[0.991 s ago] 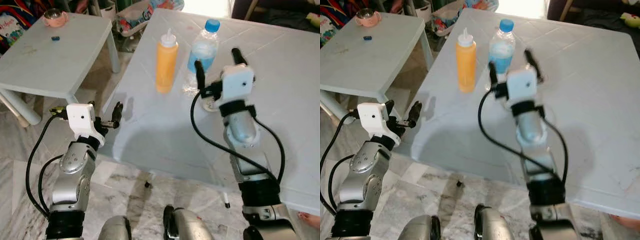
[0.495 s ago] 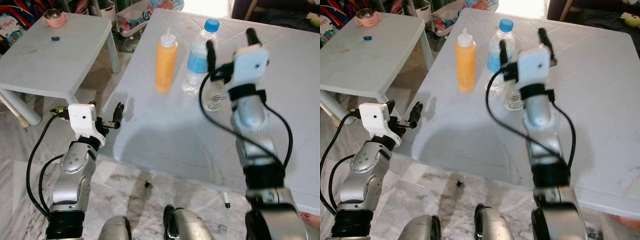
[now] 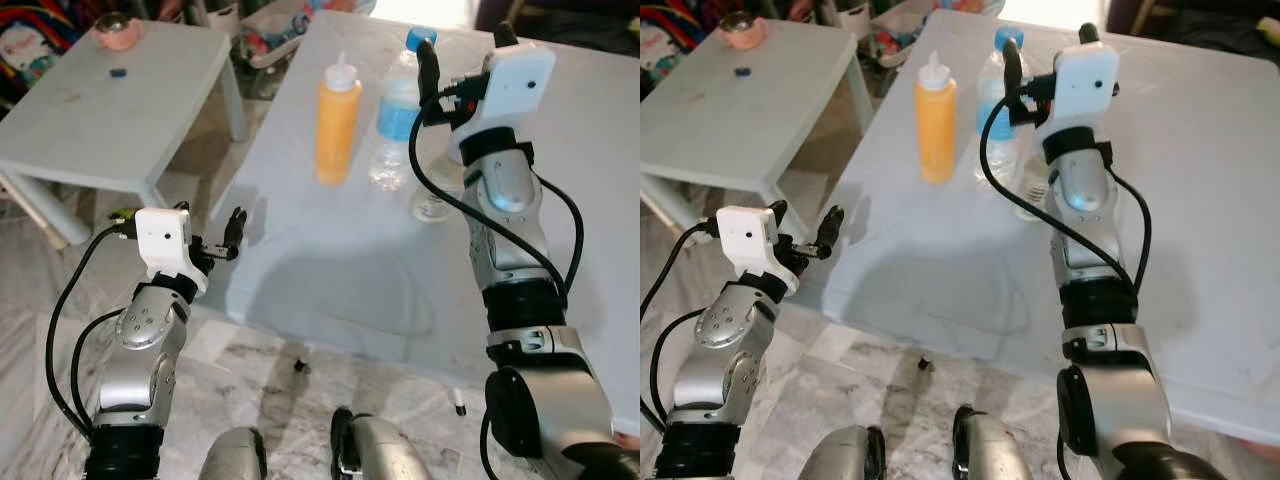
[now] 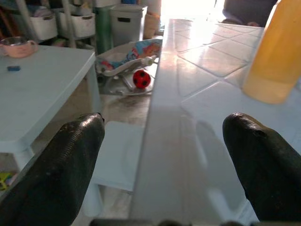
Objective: Restocking fridge
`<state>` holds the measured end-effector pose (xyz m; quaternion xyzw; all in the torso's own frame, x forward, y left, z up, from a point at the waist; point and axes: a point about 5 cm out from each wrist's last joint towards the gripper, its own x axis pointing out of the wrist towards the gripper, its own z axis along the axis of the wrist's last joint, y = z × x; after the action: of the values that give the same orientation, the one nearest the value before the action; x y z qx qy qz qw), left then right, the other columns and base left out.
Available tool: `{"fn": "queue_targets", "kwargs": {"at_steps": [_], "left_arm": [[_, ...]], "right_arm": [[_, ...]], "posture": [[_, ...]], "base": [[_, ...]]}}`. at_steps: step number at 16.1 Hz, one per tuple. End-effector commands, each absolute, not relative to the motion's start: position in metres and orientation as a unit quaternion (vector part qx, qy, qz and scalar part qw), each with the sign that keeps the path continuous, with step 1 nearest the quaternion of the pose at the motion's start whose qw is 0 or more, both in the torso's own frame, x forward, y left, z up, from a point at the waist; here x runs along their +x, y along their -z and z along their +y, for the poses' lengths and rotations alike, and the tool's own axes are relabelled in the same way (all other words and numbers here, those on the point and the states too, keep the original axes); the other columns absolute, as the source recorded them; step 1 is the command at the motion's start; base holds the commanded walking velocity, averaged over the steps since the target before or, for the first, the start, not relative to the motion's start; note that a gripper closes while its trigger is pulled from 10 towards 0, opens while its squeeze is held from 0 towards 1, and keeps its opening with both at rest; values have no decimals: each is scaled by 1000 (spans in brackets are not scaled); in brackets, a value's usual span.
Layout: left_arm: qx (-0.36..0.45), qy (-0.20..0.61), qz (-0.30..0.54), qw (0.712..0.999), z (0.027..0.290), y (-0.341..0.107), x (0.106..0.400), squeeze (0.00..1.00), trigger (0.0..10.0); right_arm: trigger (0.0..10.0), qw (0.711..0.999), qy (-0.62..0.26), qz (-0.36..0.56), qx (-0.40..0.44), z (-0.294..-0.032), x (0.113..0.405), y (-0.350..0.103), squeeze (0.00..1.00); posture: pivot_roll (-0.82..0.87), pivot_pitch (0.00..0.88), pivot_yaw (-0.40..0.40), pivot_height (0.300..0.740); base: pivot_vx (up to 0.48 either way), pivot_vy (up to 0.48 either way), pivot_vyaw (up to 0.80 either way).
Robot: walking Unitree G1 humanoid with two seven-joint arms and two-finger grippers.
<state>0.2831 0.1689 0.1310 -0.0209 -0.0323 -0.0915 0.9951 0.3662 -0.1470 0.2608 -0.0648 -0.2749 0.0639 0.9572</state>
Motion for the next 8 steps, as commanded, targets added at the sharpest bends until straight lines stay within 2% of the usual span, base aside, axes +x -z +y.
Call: {"fn": "queue_targets", "kwargs": {"at_steps": [1, 7, 8], "left_arm": [[-11, 96, -32, 995, 170, -133, 282, 0, 10000], [-4, 98, -30, 995, 171, -133, 281, 0, 10000], [-3, 100, -29, 995, 170, -133, 281, 0, 10000]], "right_arm": [[10000, 955, -78, -281, -55, -142, 369, -267, 0], [10000, 955, -106, -276, -39, -133, 375, -272, 0], [7765, 956, -106, -270, -37, -134, 376, -270, 0]], "posture": [[53, 171, 26, 740], [57, 173, 29, 740], [58, 175, 30, 740]], "base": [[0, 0, 0], [0, 0, 0], [0, 0, 0]]}}
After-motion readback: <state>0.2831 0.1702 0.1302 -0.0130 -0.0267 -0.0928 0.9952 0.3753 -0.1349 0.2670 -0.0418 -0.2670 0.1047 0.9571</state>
